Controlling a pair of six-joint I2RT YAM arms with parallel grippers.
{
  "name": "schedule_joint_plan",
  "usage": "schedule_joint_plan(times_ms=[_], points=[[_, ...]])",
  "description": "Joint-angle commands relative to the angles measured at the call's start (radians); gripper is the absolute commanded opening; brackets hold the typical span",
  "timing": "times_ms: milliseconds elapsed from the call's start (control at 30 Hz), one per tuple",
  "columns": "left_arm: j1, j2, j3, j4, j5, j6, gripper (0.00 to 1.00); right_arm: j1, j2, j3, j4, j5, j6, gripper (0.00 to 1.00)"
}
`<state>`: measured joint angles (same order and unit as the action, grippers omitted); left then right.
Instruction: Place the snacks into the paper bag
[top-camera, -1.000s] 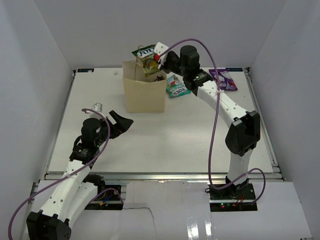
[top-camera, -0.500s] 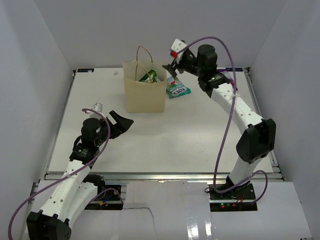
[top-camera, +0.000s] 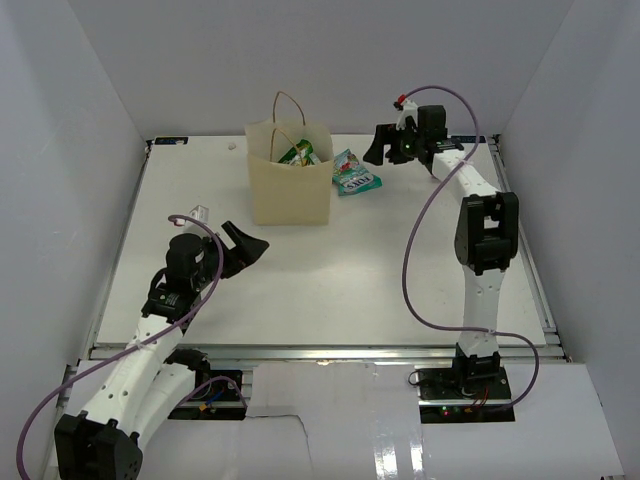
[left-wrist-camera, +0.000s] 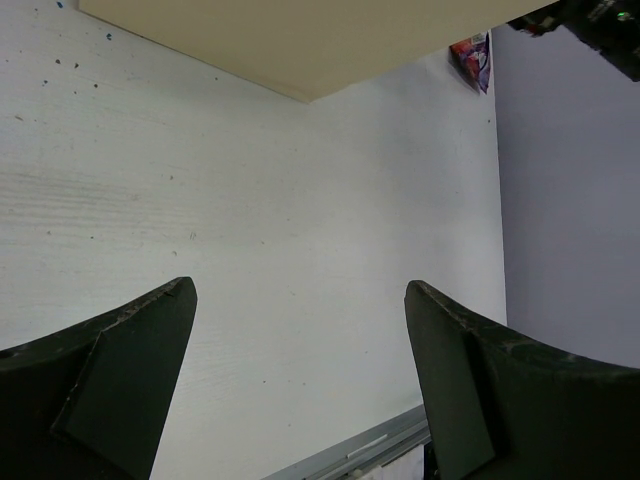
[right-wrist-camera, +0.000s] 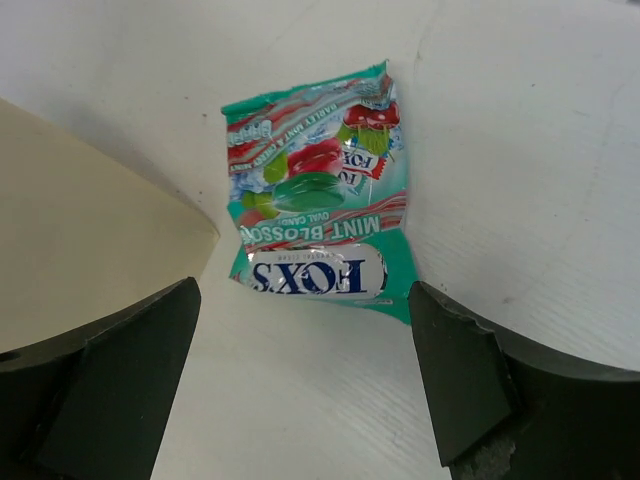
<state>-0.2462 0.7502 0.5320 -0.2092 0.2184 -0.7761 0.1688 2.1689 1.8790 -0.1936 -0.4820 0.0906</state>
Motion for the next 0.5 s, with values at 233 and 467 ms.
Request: schedule_joint_plan(times_ms=[233,467], points=[[-0.002,0.011,0.029,-0.002,0.01,-0.014,0.95,0.021,0.25,0.247,0.019,0.026,-0.08,0.94],[-0.002,0.034,0.051,0.007,0.025,-0.028,0.95,0.043,0.295,0.187,0.013,0.054,-0.086,1.0]])
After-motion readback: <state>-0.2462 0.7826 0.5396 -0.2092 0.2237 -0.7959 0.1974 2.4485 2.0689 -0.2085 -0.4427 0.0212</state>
